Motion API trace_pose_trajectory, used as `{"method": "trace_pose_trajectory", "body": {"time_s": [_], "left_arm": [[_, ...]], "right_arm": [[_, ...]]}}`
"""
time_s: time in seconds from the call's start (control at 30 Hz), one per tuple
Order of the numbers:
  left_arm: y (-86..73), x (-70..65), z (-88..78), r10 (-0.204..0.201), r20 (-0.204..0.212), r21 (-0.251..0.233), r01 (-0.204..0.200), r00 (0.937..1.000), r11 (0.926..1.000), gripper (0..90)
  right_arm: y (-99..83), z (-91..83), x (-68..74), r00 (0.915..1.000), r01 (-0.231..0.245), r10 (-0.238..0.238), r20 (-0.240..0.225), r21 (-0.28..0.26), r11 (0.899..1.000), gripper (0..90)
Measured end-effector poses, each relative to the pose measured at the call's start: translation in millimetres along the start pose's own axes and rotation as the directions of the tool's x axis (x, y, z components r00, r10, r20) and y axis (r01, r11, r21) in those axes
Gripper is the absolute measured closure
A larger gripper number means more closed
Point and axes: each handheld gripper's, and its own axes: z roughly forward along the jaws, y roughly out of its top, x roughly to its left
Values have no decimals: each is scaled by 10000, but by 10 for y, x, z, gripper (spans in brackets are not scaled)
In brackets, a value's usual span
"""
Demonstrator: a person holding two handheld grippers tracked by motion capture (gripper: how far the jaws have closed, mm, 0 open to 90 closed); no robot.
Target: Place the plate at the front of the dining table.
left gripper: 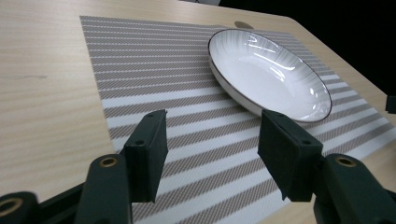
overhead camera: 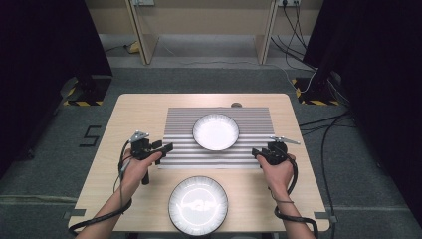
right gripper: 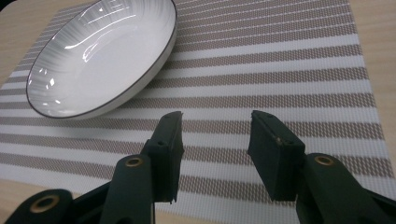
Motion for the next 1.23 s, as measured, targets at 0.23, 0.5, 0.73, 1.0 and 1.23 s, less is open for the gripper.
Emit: {"method": "trace_pose_trajectory", "body": {"time_s": [0.23, 0.5, 0.73, 1.0, 1.23], "left_arm": [[-220, 87, -327, 64, -216, -291, -70, 9997, 9996, 416], [-485, 136, -608, 136, -532, -437, -160, 9985, 9989, 417], [-594, 165, -822, 476, -565, -507, -505, 9973, 9974, 417], [-730, 220, -933, 280, -361, -847, -310, 9990, 9959, 415], [-832, 191, -945, 179, -243, -1046, -204, 9995, 9943, 421]], "right_arm": [[-246, -284, -84, 10000, 21, -22, -51, -192, 9998, 544], [-605, -591, -170, 9999, -74, 70, -94, -435, 9990, 545], [-803, -788, -258, 10000, 53, -50, 55, -604, 9982, 538], [-929, -892, -365, 9992, -396, 396, -26, -1296, 9908, 534], [-966, -871, -377, 9978, -648, 620, -220, -1669, 9838, 529]]}}
